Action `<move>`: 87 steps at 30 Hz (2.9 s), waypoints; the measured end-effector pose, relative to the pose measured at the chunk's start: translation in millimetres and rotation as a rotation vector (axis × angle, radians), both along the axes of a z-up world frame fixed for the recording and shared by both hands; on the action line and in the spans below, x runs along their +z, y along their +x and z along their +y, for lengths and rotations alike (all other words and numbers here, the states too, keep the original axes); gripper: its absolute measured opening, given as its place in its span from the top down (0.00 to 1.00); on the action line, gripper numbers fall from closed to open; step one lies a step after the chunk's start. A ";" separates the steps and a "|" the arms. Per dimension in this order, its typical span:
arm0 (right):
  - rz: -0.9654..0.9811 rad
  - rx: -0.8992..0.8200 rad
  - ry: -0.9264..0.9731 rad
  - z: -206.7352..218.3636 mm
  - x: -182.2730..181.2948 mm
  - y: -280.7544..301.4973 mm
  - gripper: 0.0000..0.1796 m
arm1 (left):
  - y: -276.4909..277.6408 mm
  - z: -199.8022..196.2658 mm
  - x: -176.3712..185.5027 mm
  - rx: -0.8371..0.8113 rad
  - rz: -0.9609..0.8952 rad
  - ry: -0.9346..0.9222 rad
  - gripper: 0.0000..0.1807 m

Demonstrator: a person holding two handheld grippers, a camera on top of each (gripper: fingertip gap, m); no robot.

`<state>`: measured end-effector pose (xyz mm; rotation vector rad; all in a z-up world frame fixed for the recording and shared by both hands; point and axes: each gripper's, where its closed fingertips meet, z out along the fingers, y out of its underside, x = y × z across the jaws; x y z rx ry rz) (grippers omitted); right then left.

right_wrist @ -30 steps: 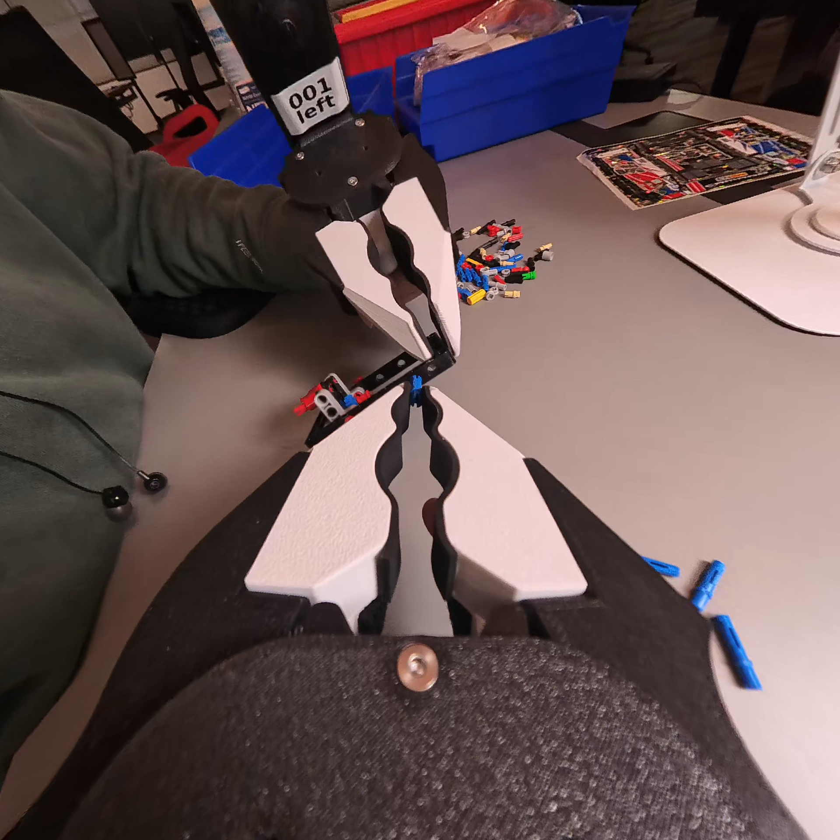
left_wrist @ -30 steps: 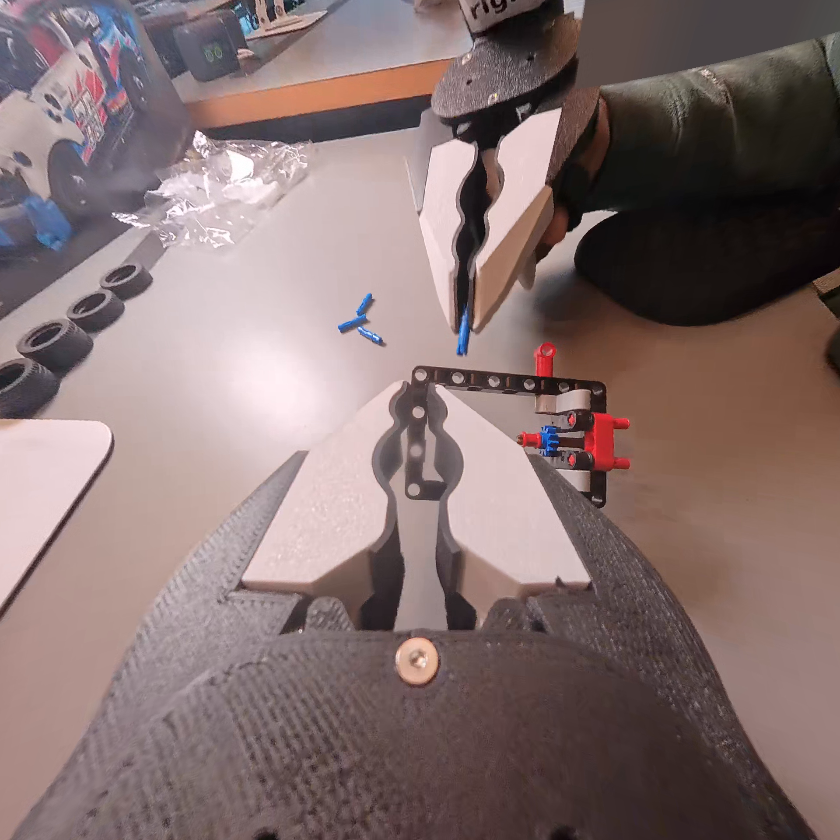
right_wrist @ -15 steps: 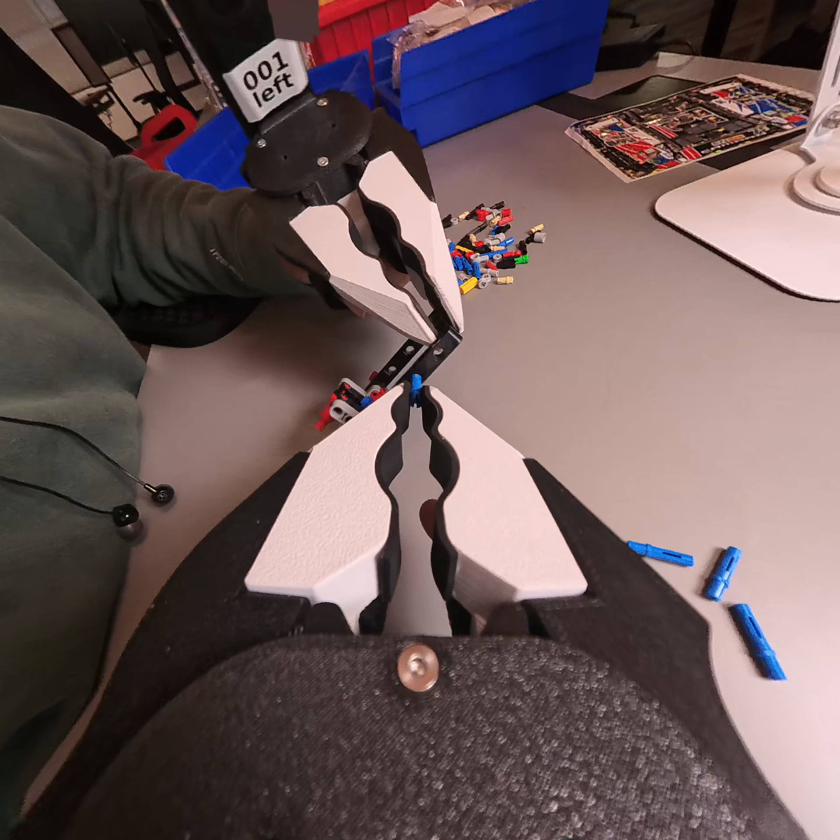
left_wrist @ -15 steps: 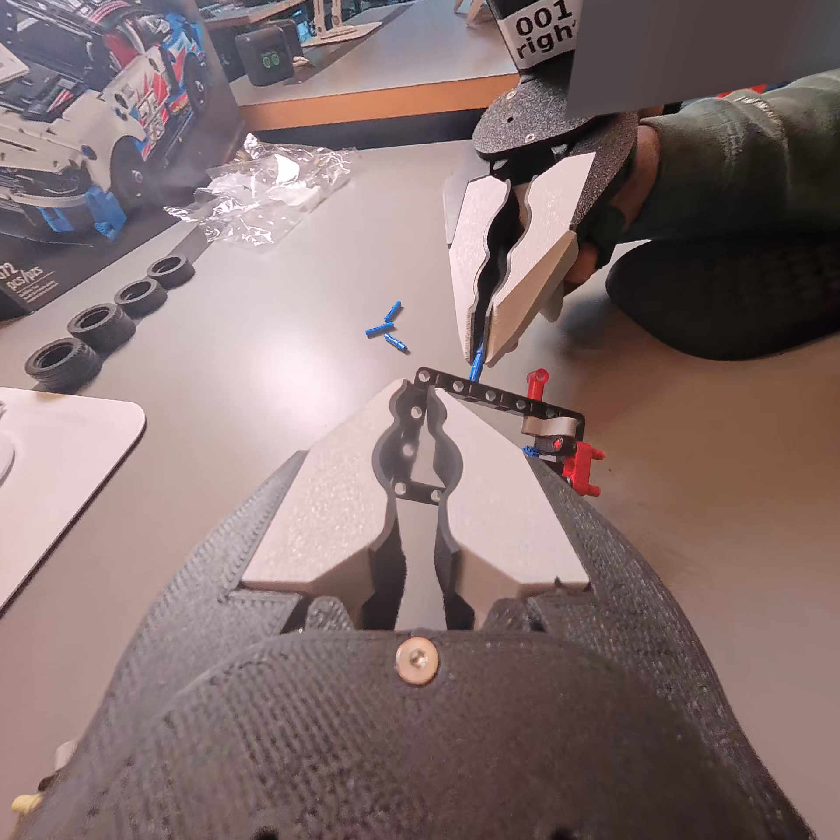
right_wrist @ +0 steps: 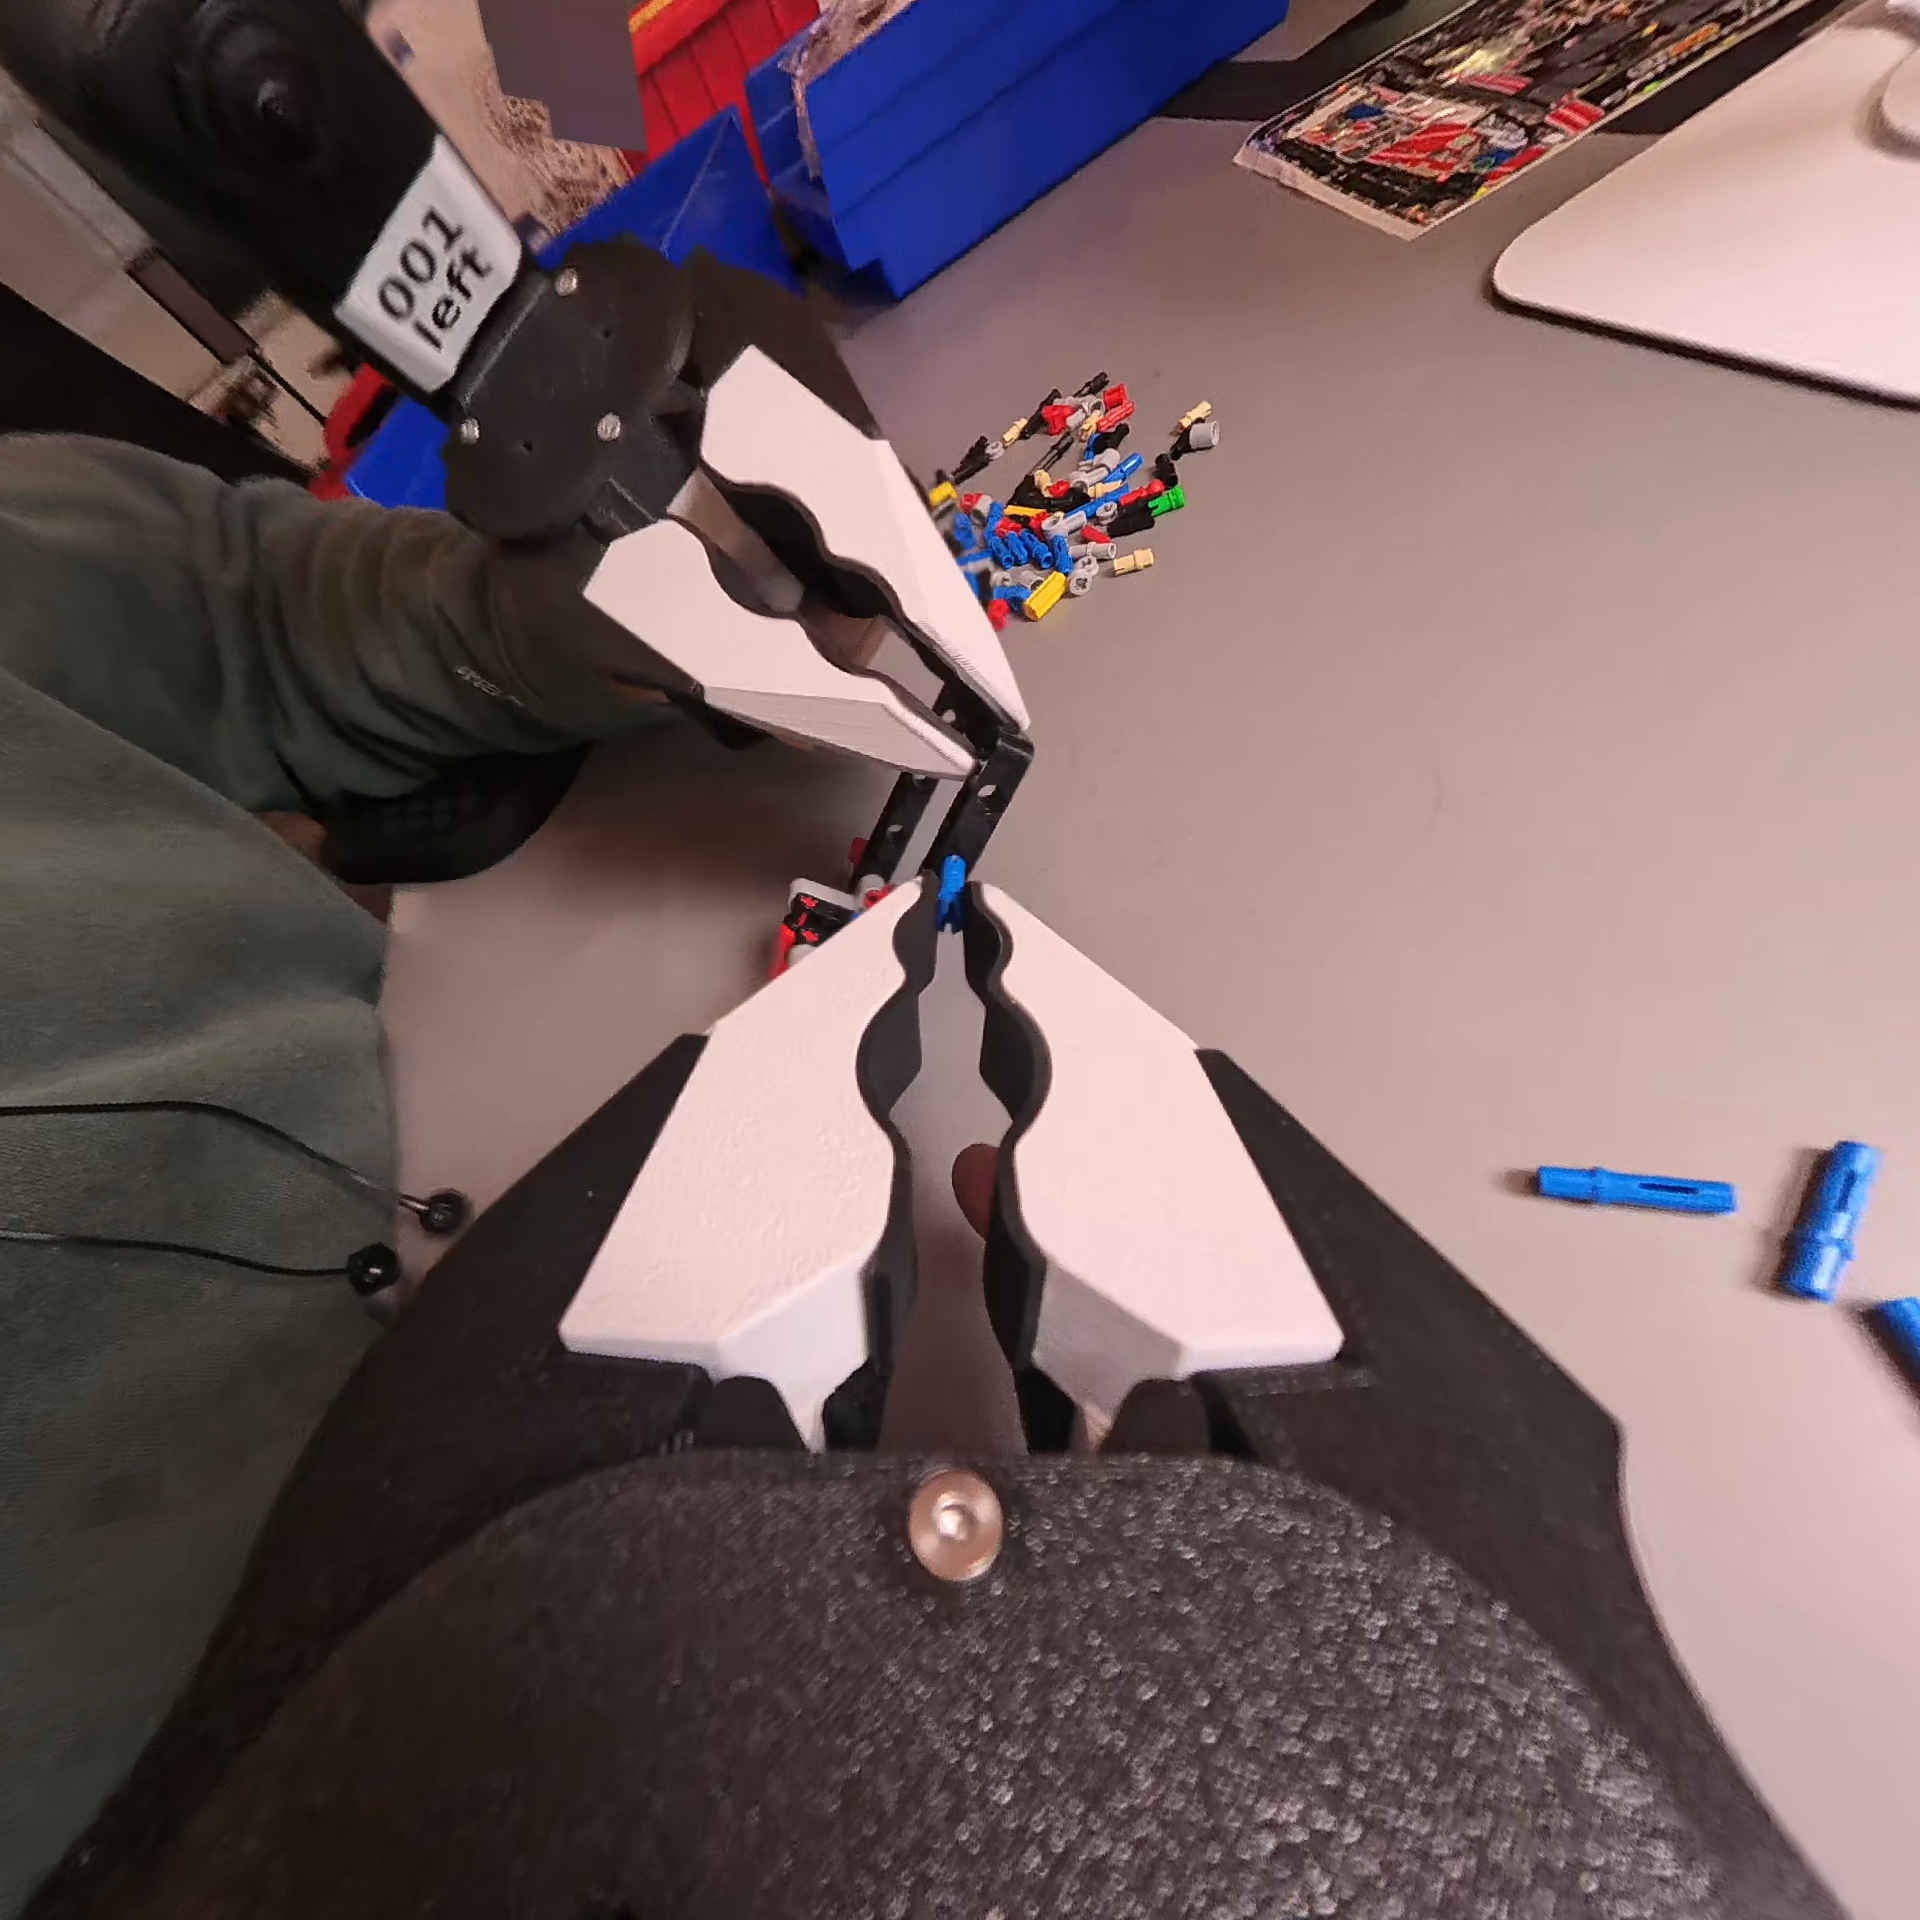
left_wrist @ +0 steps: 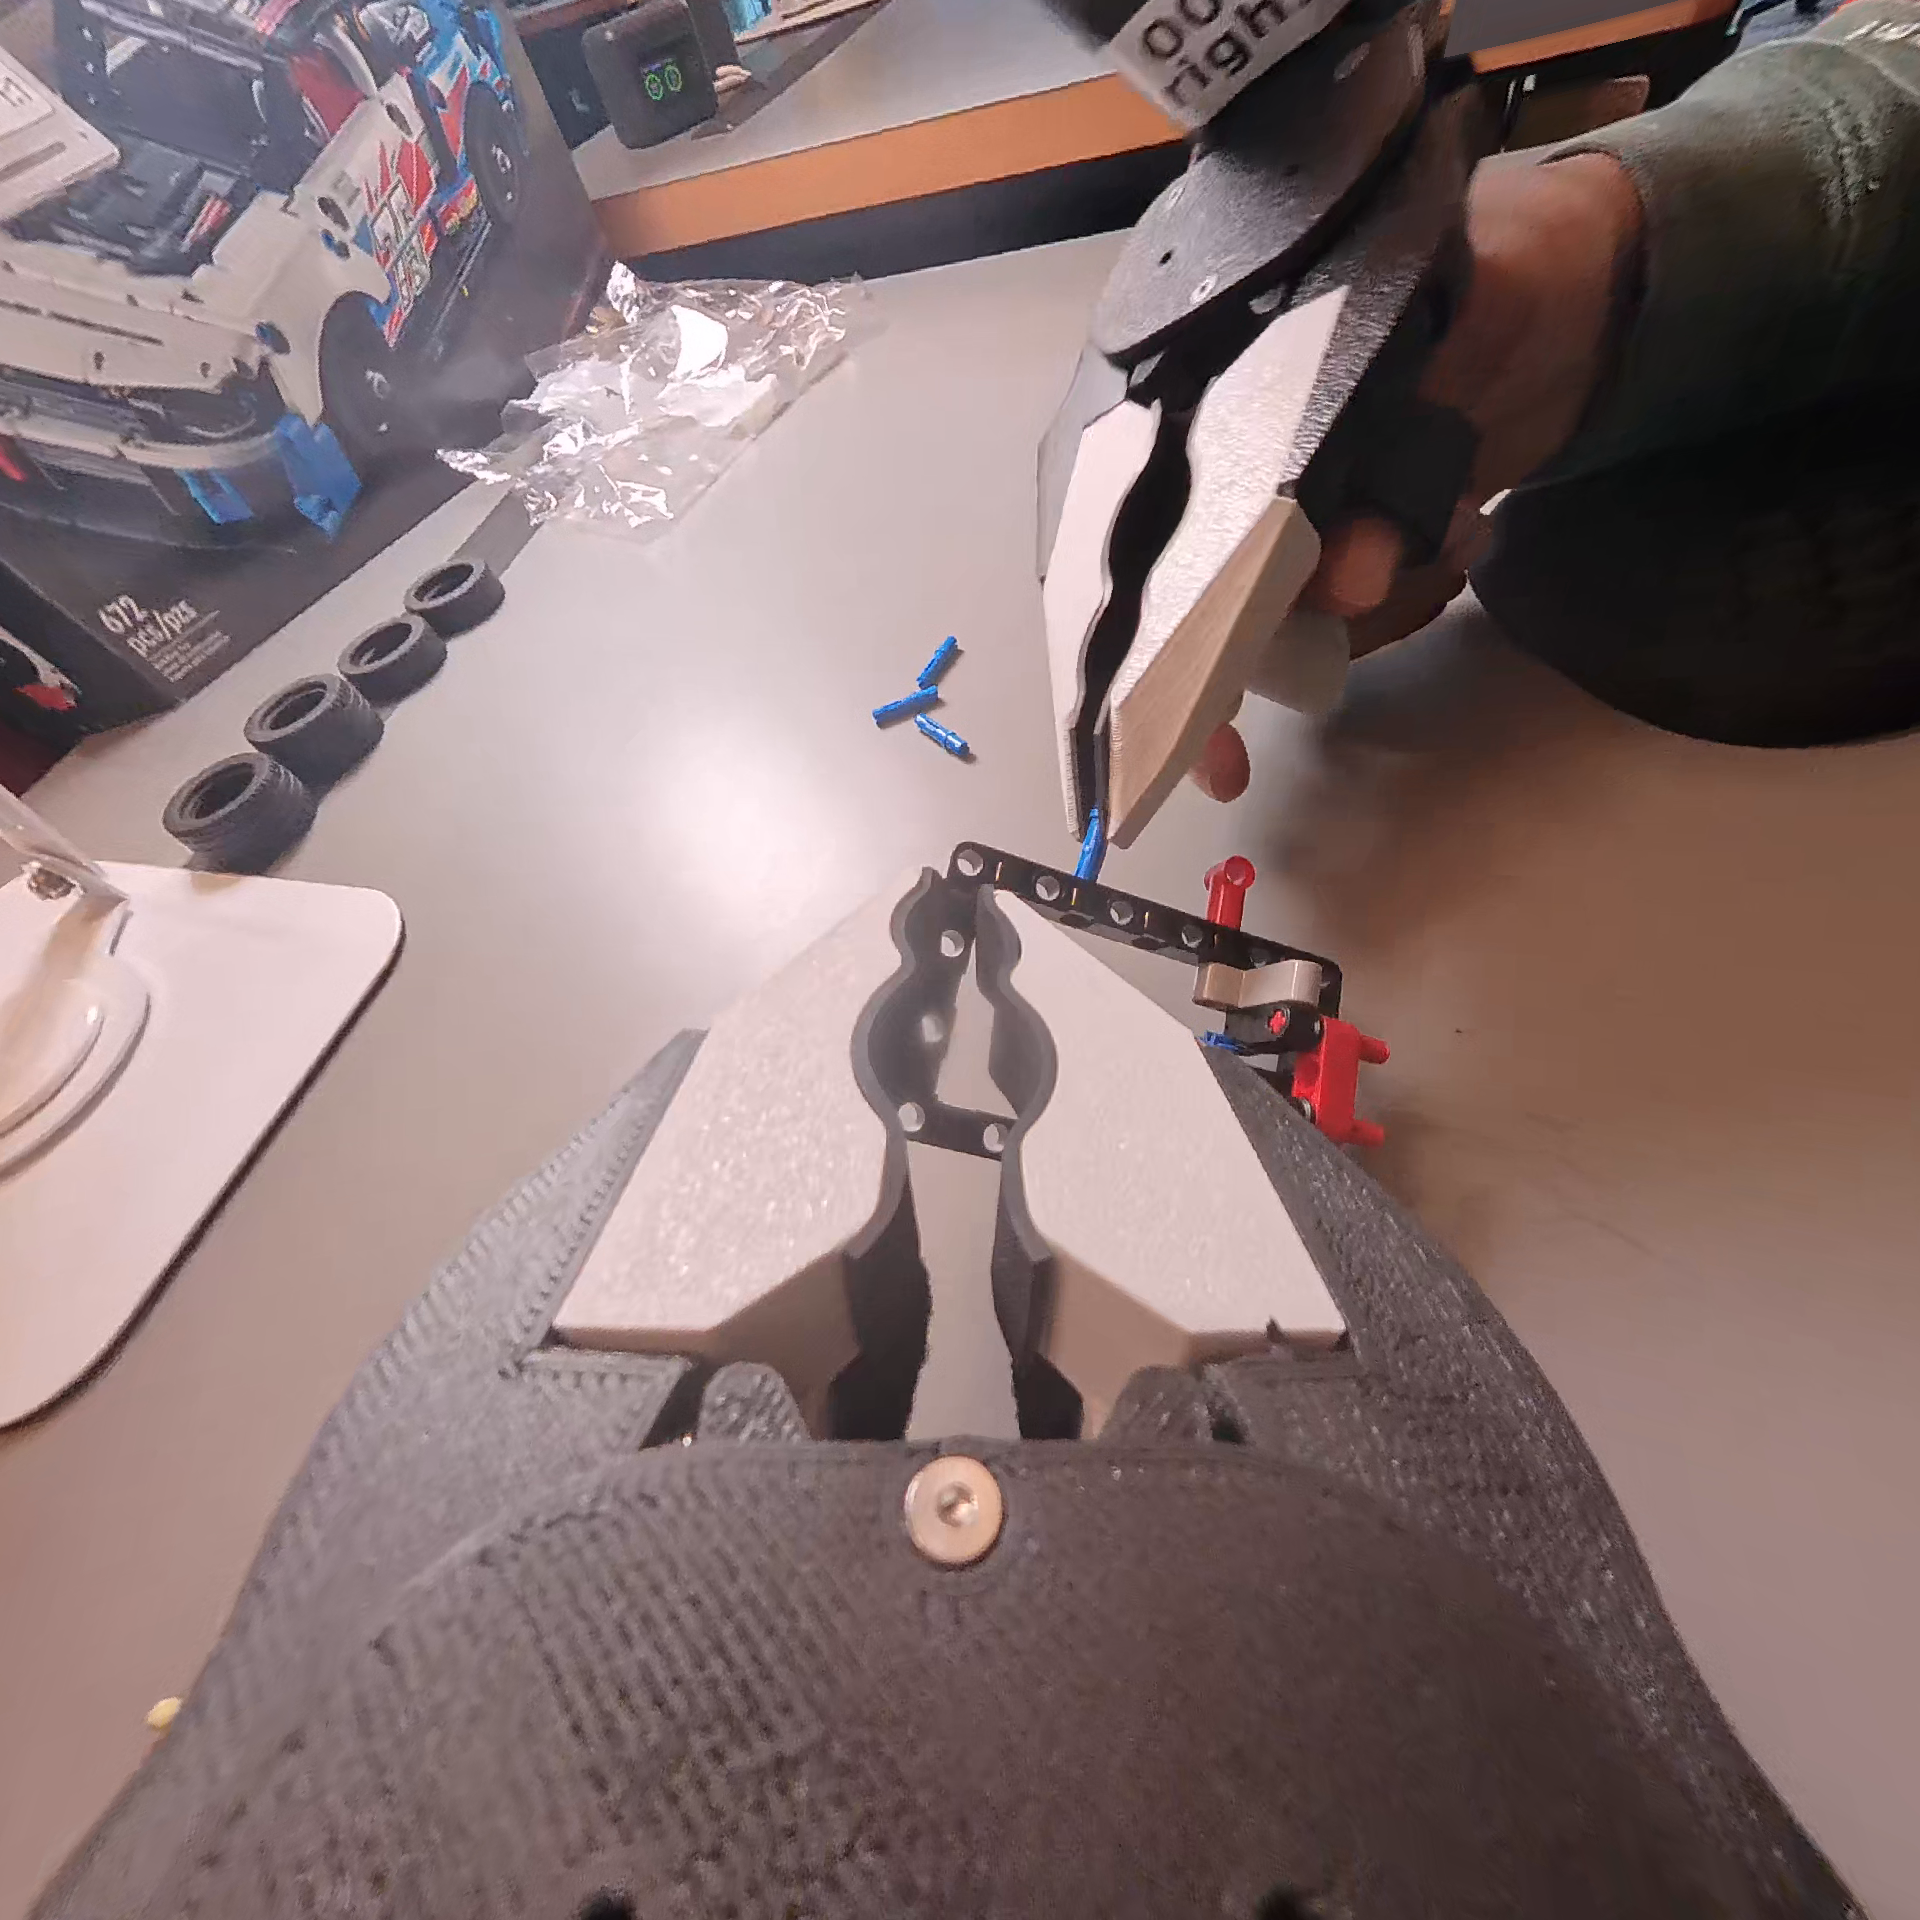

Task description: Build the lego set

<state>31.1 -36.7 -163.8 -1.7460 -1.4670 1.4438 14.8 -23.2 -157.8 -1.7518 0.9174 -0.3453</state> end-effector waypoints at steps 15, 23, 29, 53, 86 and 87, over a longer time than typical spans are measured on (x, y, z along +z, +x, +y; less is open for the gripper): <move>0.016 -0.008 -0.105 -2.9 -0.4 -10.3 0.99 | -0.7 -0.5 7.3 0.005 0.114 0.110 0.98; 0.050 -0.028 -0.113 5.5 7.0 -6.0 0.95 | -4.6 6.3 9.7 0.025 0.232 0.150 0.97; 0.077 -0.026 -0.065 2.9 12.0 -6.5 0.99 | -2.9 4.4 13.4 0.008 0.172 0.130 0.97; 0.300 0.127 0.175 -14.8 33.6 1.6 0.99 | 14.3 -31.4 33.5 -0.322 -0.431 -0.335 0.97; 0.304 0.114 0.197 -12.8 40.4 2.9 0.99 | 13.4 -24.9 52.6 -0.275 -0.542 -0.281 0.90; 0.305 0.114 0.200 -13.8 40.3 2.3 0.99 | 14.4 -25.2 51.7 -0.279 -0.538 -0.288 0.92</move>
